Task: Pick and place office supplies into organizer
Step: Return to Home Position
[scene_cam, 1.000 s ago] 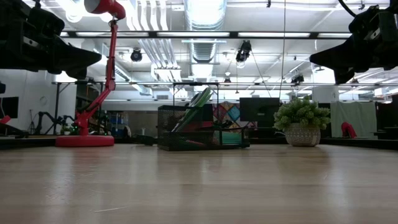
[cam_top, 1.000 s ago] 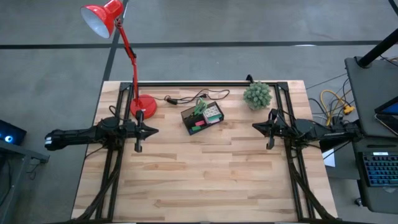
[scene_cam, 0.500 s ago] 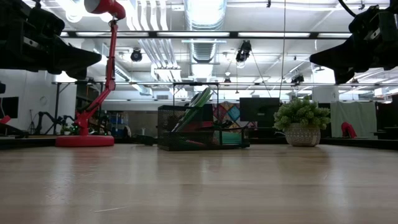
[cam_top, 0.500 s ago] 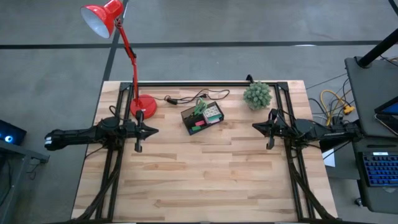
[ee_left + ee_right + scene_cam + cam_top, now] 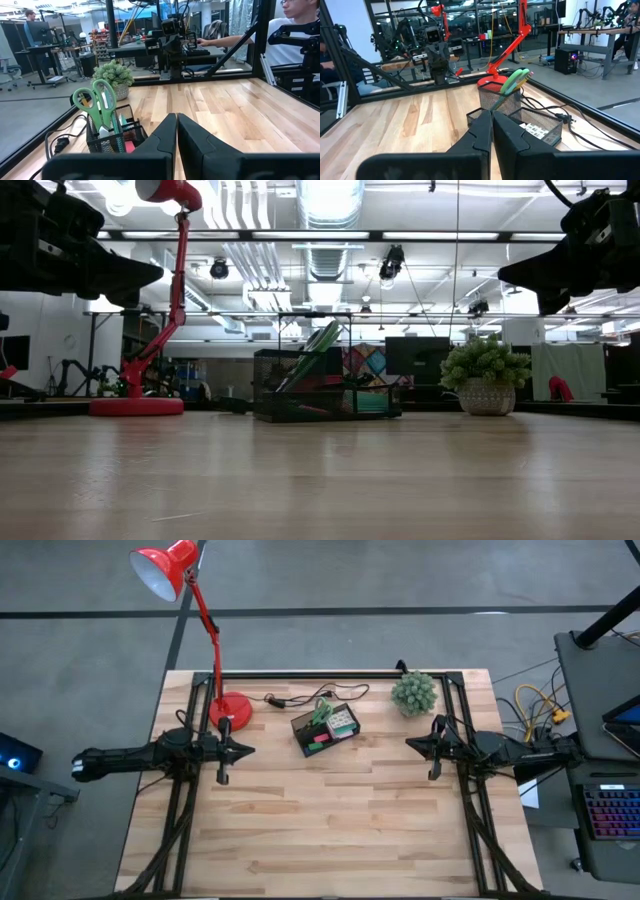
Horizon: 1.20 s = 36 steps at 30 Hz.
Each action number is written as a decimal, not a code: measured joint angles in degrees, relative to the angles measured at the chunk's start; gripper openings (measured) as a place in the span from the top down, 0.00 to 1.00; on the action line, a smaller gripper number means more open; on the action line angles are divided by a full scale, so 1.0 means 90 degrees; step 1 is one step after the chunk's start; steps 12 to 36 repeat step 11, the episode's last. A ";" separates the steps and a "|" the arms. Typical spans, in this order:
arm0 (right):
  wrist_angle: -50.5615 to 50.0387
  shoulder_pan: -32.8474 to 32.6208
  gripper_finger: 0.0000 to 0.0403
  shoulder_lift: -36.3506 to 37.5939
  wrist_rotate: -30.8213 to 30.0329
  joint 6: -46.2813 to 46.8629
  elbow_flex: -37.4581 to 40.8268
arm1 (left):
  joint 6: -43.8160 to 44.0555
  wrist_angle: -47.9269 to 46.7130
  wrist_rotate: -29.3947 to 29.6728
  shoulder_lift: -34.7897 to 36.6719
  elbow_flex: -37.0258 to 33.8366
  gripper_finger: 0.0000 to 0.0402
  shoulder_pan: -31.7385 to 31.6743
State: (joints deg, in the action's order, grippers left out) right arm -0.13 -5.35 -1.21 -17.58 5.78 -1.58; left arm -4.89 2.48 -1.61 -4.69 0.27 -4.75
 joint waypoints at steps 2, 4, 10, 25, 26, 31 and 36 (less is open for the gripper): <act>-0.0001 -0.0001 0.98 0.0000 0.0000 0.0000 0.0000 | 0.0000 -0.0002 -0.0002 -0.0002 0.0000 1.00 0.0000; 0.0001 0.0001 0.98 0.0000 0.0002 0.0000 0.0000 | 0.0000 0.0001 -0.0002 -0.0011 0.0000 1.00 0.0002; -0.0001 0.0000 0.98 0.0000 0.0001 0.0001 0.0000 | 0.0001 -0.0001 -0.0013 -0.0016 0.0000 1.00 0.0001; -0.0001 0.0001 0.98 0.0000 0.0000 0.0000 0.0000 | 0.0000 0.0001 -0.0028 -0.0014 0.0000 1.00 0.0001; -0.0001 0.0001 0.98 0.0000 0.0000 0.0000 0.0000 | 0.0000 0.0001 -0.0028 -0.0014 0.0000 1.00 0.0001; -0.0001 0.0001 0.98 0.0000 0.0000 0.0000 0.0000 | 0.0000 0.0001 -0.0028 -0.0014 0.0000 1.00 0.0001; -0.0001 0.0001 0.98 0.0000 0.0000 0.0000 0.0000 | 0.0000 0.0001 -0.0028 -0.0014 0.0000 1.00 0.0001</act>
